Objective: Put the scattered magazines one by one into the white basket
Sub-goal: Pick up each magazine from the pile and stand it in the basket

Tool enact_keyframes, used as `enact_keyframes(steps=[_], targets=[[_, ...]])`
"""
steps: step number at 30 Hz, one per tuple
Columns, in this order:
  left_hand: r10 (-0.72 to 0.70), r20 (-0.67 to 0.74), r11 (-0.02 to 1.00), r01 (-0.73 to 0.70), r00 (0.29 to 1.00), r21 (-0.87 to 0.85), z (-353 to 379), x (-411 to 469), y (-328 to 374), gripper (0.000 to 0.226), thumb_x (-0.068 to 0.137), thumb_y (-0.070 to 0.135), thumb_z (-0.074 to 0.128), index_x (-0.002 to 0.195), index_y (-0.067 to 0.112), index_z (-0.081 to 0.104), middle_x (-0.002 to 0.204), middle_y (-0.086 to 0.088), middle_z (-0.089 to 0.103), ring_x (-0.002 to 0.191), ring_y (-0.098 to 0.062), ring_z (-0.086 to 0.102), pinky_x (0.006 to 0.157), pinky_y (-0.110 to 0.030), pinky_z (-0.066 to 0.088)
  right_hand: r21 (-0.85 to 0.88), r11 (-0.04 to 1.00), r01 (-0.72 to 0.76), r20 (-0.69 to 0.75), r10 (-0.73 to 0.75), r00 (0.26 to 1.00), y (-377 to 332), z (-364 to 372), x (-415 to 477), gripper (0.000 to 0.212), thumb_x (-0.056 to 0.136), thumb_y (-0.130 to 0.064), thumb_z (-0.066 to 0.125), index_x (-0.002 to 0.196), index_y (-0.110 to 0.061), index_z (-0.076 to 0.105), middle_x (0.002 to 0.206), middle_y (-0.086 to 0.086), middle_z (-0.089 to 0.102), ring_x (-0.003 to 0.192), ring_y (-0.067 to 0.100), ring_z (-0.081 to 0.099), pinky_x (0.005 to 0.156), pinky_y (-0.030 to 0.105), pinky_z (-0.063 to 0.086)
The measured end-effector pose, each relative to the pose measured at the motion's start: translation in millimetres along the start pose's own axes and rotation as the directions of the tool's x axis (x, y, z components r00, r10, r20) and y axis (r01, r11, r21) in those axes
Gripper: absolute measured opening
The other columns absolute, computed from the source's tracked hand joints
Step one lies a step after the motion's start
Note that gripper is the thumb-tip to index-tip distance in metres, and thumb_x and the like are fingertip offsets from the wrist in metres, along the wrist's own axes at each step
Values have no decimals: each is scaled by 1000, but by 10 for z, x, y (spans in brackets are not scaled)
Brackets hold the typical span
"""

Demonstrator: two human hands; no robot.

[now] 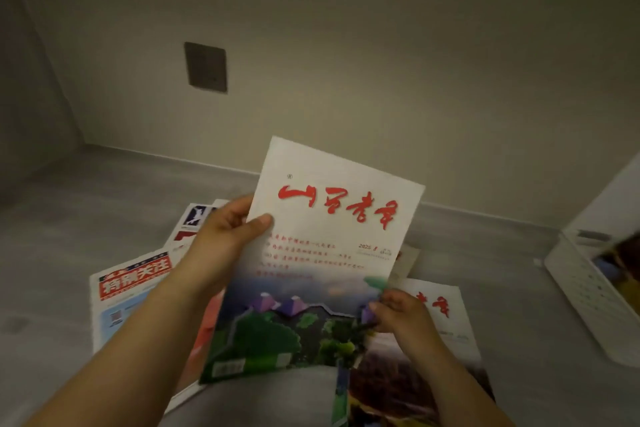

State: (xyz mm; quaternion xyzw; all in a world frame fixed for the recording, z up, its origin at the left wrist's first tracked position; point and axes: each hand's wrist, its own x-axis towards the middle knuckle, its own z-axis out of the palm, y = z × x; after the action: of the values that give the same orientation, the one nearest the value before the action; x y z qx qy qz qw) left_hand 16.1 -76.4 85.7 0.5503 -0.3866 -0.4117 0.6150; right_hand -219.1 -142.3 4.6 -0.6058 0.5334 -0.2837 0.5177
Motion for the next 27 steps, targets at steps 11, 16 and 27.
enact_keyframes(steps=[11, 16, 27], targets=[[246, 180, 961, -264, 952, 82, 1352, 477, 560, 34, 85, 5, 51, 80, 36, 64, 63, 24, 71, 58, 1, 68, 44, -12, 50, 233, 964, 124, -189, -81, 979, 25, -1245, 70, 28, 84, 1, 54, 64, -18, 58, 60, -3, 65, 58, 9, 59, 56, 22, 49], [214, 235, 976, -219, 948, -6, 2170, 698, 567, 27, 88, 6, 48, 88, 27, 64, 68, 16, 74, 60, -3, 69, 49, -17, 54, 347, 925, 155, -239, -73, 968, 120, -1944, 74, 30, 85, 1, 51, 62, -15, 58, 46, -6, 62, 51, 6, 58, 47, 15, 47], [201, 365, 930, -294, 909, 220, 4212, 1208, 608, 27, 84, 6, 57, 111, 6, 61, 100, 0, 60, 80, -16, 59, 57, -19, 47, 128, 968, 217, -640, -87, 764, 414, -3692, -3, 13, 84, -4, 58, 75, -10, 66, 44, -14, 60, 42, 1, 51, 35, 8, 39]])
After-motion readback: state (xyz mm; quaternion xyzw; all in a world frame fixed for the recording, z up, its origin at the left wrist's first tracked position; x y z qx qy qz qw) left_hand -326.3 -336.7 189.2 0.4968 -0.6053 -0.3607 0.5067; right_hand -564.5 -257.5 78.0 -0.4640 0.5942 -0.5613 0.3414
